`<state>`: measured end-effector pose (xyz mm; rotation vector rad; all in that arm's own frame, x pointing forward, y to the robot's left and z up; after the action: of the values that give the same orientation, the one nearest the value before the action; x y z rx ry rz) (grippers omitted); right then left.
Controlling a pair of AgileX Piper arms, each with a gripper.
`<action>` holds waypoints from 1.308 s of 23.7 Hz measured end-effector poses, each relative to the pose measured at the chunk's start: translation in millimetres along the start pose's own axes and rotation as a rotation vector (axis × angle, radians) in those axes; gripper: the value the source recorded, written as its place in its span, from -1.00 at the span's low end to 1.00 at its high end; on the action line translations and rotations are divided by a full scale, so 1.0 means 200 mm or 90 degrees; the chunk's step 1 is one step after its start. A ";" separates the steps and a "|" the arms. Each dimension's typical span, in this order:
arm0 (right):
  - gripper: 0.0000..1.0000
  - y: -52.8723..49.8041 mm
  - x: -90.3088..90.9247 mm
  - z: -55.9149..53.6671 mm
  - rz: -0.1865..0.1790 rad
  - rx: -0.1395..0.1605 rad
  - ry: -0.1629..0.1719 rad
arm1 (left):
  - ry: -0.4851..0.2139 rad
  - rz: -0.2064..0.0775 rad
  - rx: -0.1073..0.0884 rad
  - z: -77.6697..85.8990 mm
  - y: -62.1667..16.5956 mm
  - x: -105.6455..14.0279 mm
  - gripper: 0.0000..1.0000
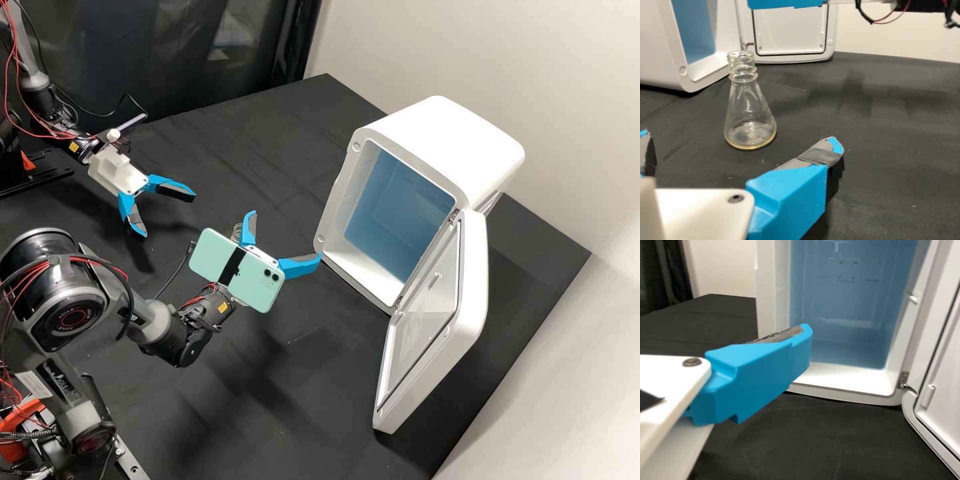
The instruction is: Place the flask in the incubator
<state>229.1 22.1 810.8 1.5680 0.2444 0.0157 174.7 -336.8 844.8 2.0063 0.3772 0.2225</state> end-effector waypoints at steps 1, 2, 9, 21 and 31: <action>1.00 0.00 0.00 0.00 -0.002 0.000 0.002 | 0.002 0.000 0.000 0.00 0.001 0.00 1.00; 1.00 -0.01 -0.01 0.00 -0.003 -0.003 0.008 | 0.003 0.001 -0.001 0.00 0.001 0.00 1.00; 1.00 -0.06 -0.05 0.01 -0.025 -0.039 0.010 | 0.005 0.001 -0.001 -0.01 0.002 0.00 1.00; 1.00 -0.15 -0.08 0.02 -0.070 -0.069 0.004 | 0.005 0.001 -0.001 -0.01 0.002 0.00 1.00; 1.00 -0.26 -0.07 -0.03 -0.135 -0.103 0.039 | 0.005 0.001 -0.001 -0.01 0.002 0.00 1.00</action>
<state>207.3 24.7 760.8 1.3756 0.4462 -0.0799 173.9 -335.8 845.8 2.0044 0.3795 0.2320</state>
